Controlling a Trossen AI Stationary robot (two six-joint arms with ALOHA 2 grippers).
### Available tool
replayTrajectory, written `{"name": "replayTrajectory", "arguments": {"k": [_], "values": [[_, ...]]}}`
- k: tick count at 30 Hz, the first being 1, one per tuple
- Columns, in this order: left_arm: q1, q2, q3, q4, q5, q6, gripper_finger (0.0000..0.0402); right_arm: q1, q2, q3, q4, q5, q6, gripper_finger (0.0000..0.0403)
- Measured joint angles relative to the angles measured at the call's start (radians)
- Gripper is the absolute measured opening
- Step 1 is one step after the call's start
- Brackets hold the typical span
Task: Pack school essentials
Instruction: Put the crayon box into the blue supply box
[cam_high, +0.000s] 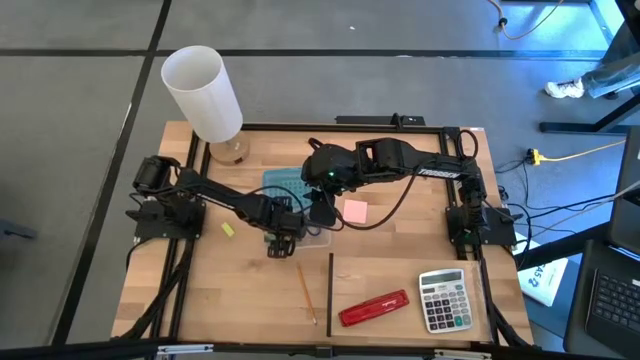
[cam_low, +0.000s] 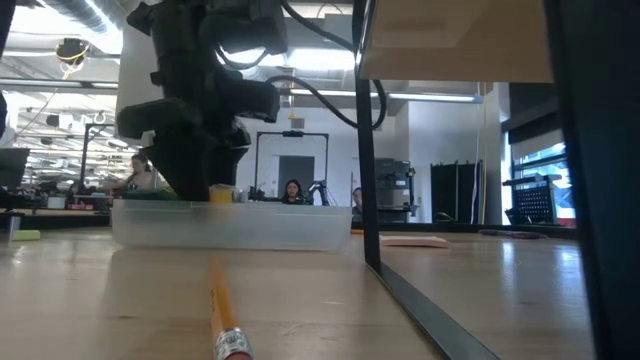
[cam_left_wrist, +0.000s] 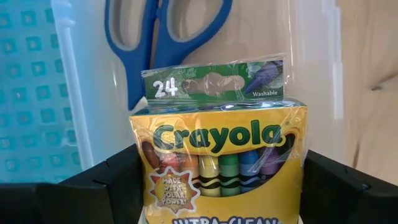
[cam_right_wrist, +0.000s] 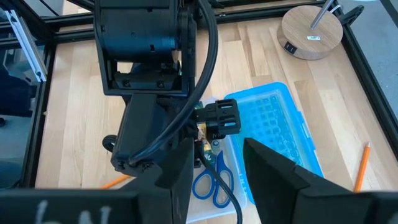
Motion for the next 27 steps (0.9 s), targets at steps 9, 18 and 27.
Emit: {"name": "replayTrajectory", "arguments": {"k": [9,18,27], "values": [[0.000,0.000,0.000,0.011,0.000,-0.001,0.0312,0.000,0.000,0.000,0.000,0.000,0.000,0.0141],[0.000,0.013,-0.001,0.002,0.000,-0.002,0.0312,0.000,0.000,0.000,0.001,0.000,0.000,0.0141],[0.011,0.031,0.000,0.009,0.039,-0.004,0.0312,0.000,0.000,0.000,0.002,0.000,0.000,0.0141]]}}
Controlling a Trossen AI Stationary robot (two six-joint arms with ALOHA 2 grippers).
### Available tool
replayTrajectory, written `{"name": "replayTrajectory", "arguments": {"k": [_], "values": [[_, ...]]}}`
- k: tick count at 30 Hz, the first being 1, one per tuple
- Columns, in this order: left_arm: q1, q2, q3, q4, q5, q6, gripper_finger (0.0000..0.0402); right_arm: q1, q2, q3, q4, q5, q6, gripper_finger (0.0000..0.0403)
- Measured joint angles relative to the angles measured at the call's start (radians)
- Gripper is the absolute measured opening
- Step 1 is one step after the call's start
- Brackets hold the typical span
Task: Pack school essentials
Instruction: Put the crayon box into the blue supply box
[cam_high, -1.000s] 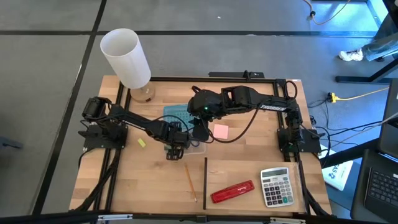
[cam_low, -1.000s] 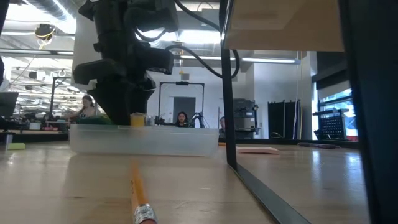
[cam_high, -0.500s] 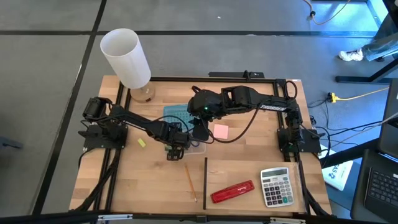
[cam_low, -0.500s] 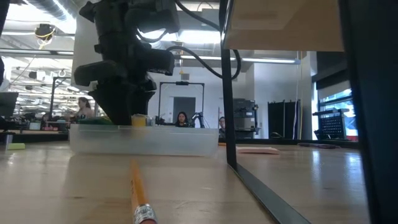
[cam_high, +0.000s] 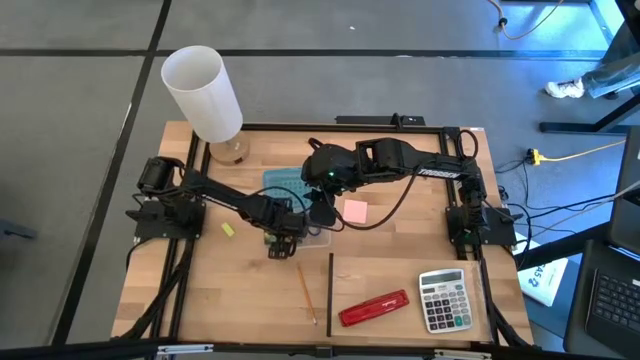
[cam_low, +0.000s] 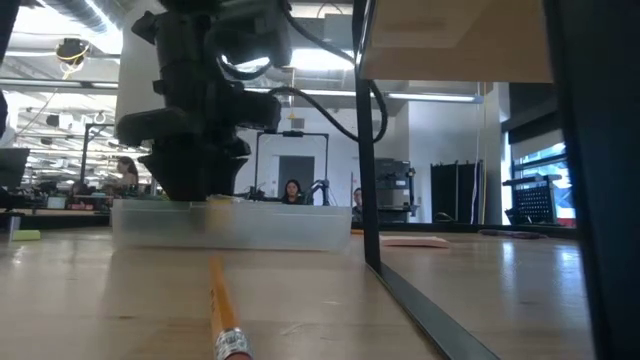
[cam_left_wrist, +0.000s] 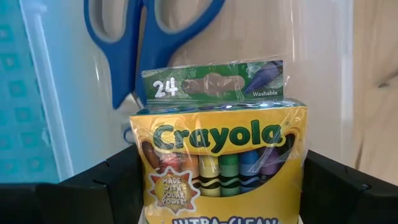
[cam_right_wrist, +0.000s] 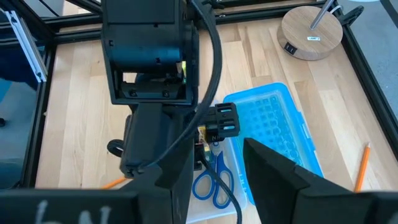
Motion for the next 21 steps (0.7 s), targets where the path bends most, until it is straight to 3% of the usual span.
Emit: {"name": "replayTrajectory", "arguments": {"k": [6,15,21], "values": [[0.014,0.006,0.000,0.007,0.029,0.002,0.0322,0.000,0.000,0.000,0.001,0.000,0.000,0.0141],[0.014,0.006,0.000,0.007,0.002,0.002,0.0393,0.000,0.000,0.000,0.002,0.000,0.000,0.0141],[0.014,0.000,0.000,0.006,0.002,0.001,0.0395,0.000,0.000,0.000,0.002,0.000,0.000,0.0141]]}}
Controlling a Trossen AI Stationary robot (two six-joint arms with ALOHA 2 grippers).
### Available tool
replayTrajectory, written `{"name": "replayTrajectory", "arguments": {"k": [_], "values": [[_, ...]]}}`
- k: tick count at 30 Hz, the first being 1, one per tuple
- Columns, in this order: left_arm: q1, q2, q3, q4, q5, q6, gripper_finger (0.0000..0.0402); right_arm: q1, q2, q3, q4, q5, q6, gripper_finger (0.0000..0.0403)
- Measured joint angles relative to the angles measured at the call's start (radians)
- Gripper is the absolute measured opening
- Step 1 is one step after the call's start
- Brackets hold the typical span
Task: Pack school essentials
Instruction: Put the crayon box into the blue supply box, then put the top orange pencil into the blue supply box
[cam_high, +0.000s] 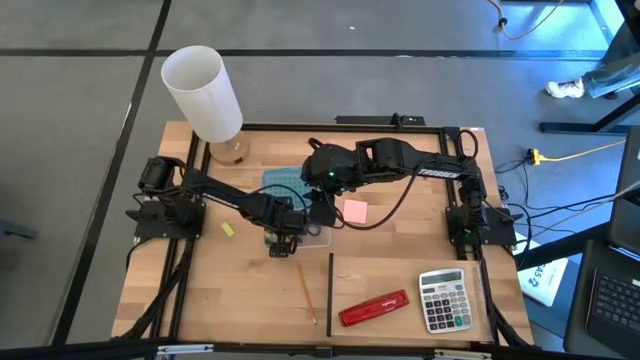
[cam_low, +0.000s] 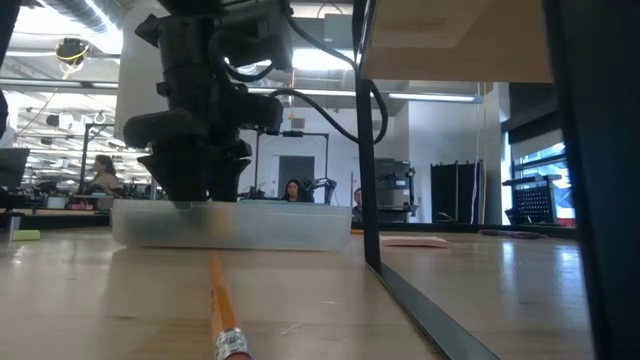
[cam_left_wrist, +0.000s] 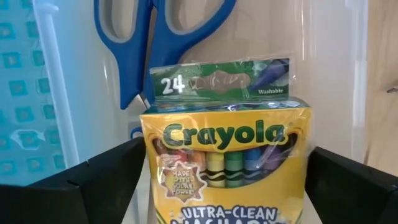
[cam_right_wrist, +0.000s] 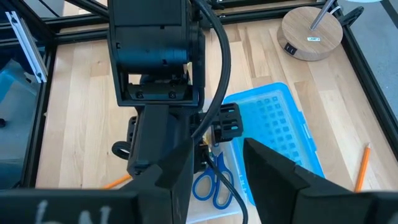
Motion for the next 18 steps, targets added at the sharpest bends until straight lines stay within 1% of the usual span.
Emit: {"name": "replayTrajectory", "arguments": {"k": [7,12,15,18], "values": [[0.000,-0.032,0.008,-0.006,-0.001,0.000,0.0395,0.000,0.000,0.000,0.005,0.000,0.000,0.0141],[0.000,-0.057,0.039,-0.048,-0.047,0.003,0.0395,0.000,0.000,0.000,0.014,0.000,0.000,0.0141],[0.000,-0.082,0.052,-0.068,-0.065,0.003,0.0395,0.000,0.000,0.000,0.025,0.000,0.000,0.0141],[0.001,-0.133,0.053,-0.078,-0.067,-0.004,0.0395,0.000,0.000,0.000,0.034,0.000,0.000,0.0141]]}}
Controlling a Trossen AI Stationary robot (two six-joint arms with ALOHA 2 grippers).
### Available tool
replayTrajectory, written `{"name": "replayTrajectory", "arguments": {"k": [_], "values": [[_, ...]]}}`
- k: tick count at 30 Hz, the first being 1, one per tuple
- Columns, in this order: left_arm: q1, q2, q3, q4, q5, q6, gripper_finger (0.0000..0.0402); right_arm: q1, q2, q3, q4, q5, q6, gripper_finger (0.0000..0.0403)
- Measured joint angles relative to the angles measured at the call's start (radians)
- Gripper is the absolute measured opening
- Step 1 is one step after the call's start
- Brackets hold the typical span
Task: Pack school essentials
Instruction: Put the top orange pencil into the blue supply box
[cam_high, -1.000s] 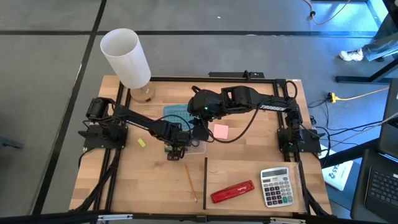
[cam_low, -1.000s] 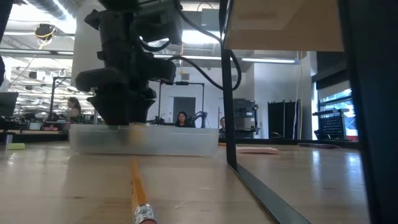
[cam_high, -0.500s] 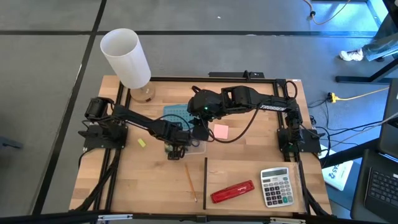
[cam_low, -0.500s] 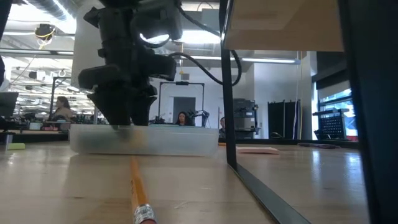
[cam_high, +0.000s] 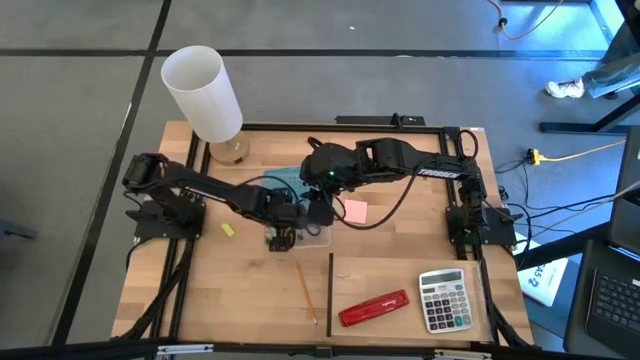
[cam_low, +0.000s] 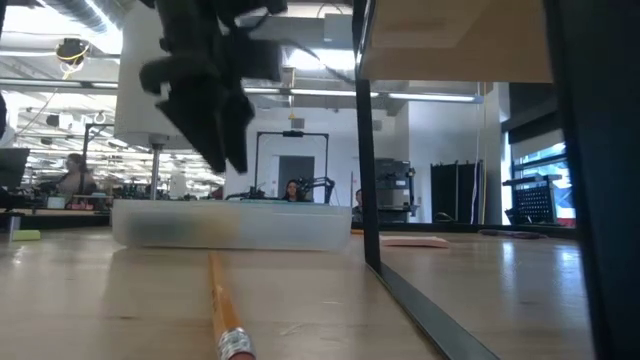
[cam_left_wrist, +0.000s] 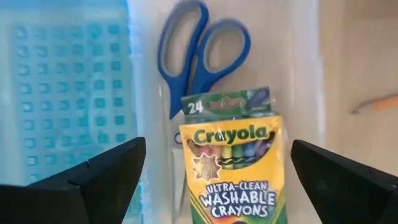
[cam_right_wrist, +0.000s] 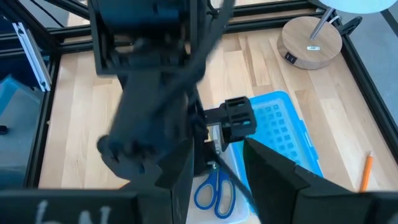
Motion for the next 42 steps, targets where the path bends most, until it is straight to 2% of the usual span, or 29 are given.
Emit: {"name": "replayTrajectory", "arguments": {"k": [5,11,20,25,29,34,37,42], "values": [[0.000,-0.103,0.001,-0.034,0.023,-0.012,0.0395,0.000,0.000,0.000,0.009,0.000,0.000,0.0141],[0.000,-0.240,0.001,-0.137,0.026,-0.117,0.0395,0.000,0.000,0.000,0.018,0.000,0.000,0.0141],[-0.002,-0.394,0.001,-0.299,0.024,-0.401,0.0395,0.000,0.000,0.000,0.025,0.001,0.000,0.0141],[-0.002,-0.430,0.001,-0.416,0.023,-0.565,0.0395,0.000,0.000,0.000,0.070,0.002,-0.023,0.0141],[-0.002,-0.434,0.001,-0.534,0.044,-0.700,0.0395,0.001,0.000,0.000,0.092,-0.001,0.045,0.0141],[-0.002,-0.433,0.000,-0.613,0.078,-0.836,0.0395,0.001,0.000,0.000,0.091,-0.083,-0.022,0.0141],[-0.001,-0.433,0.000,-0.612,0.078,-0.864,0.0395,0.001,0.000,0.000,0.101,-0.129,-0.024,0.0141],[-0.001,-0.433,0.000,-0.605,0.076,-0.865,0.0395,0.001,0.000,0.000,0.141,-0.125,-0.027,0.0141]]}}
